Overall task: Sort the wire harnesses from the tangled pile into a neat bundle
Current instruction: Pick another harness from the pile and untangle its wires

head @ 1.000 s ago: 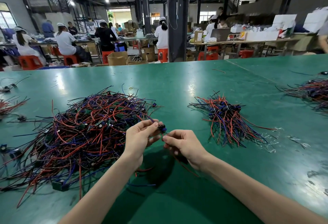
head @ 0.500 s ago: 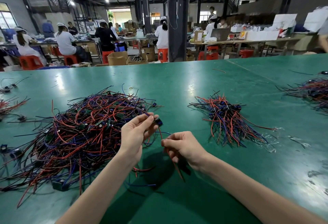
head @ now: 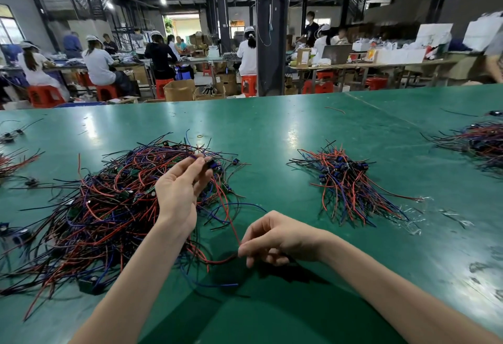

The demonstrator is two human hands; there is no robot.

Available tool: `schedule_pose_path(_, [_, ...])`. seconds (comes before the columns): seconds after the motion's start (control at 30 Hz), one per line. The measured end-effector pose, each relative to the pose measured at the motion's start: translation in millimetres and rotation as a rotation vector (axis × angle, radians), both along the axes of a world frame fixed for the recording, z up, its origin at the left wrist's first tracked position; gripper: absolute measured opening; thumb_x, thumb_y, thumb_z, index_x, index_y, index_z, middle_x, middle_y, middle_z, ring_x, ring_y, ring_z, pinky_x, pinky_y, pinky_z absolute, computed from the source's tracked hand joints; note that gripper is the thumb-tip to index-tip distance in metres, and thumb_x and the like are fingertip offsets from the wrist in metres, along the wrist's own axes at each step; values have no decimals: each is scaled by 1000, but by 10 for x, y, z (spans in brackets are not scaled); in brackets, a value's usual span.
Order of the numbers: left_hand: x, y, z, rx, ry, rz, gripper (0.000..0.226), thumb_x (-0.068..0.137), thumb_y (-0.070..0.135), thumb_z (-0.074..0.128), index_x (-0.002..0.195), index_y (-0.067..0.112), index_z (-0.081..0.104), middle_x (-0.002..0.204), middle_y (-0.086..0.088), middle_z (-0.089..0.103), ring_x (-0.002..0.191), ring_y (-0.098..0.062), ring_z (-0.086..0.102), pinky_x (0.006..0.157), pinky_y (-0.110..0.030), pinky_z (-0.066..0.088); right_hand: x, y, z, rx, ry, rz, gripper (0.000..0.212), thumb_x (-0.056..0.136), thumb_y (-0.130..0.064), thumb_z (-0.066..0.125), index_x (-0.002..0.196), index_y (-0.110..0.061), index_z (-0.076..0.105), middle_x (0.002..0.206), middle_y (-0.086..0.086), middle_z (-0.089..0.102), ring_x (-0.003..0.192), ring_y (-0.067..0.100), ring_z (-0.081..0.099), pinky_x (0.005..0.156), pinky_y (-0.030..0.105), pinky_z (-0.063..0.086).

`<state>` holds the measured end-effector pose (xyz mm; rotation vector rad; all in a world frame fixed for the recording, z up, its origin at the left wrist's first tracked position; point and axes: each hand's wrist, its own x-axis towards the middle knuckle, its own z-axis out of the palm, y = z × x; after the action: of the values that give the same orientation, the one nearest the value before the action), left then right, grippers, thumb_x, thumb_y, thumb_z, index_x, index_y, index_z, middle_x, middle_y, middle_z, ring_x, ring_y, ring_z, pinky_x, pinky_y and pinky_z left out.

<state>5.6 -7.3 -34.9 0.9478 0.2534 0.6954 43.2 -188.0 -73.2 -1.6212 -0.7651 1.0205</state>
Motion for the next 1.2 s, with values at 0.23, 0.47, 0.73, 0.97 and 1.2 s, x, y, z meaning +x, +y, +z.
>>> schedule_pose_path(0.23, [7, -87, -15, 20, 52, -85, 11, 87, -2, 59, 81, 5, 65, 66, 2, 70, 53, -6, 63, 53, -14, 53, 186, -111, 173, 20, -70, -62, 38, 78, -54, 64, 84, -17, 69, 79, 1, 70, 36, 2, 35, 31, 13, 20])
schedule_pose_path(0.47, [40, -387, -247, 216, 243, -342, 5, 83, -1, 64, 84, 3, 67, 65, -3, 68, 51, -7, 62, 50, -15, 52, 203, -46, 88, 261, -60, -300, 15, 83, -26, 67, 78, -12, 66, 68, 1, 67, 34, 6, 36, 31, 12, 23])
schedule_pose_path(0.73, [16, -346, -288, 301, 299, -369, 8, 86, 10, 65, 92, 12, 71, 80, 2, 72, 62, -4, 58, 52, -20, 52, 263, -83, 210, 279, -72, -383, 16, 89, -9, 61, 73, -6, 62, 61, 4, 63, 32, 7, 41, 30, 13, 27])
schedule_pose_path(0.97, [-3, -352, -293, 310, 305, -410, 14, 93, 9, 56, 93, 11, 71, 83, 0, 73, 61, -6, 60, 53, -23, 53, 789, -609, 562, 401, 22, -740, 15, 91, -10, 53, 77, -9, 55, 60, 0, 54, 48, 9, 48, 39, 18, 37])
schedule_pose_path(1.2, [-13, -369, -316, 348, 363, -430, 19, 94, 5, 53, 90, 9, 71, 78, 0, 72, 59, -7, 60, 53, -24, 53, 1444, -973, 427, -30, -185, -1050, 17, 87, 1, 54, 71, -1, 57, 64, 11, 53, 43, 12, 48, 36, 16, 39])
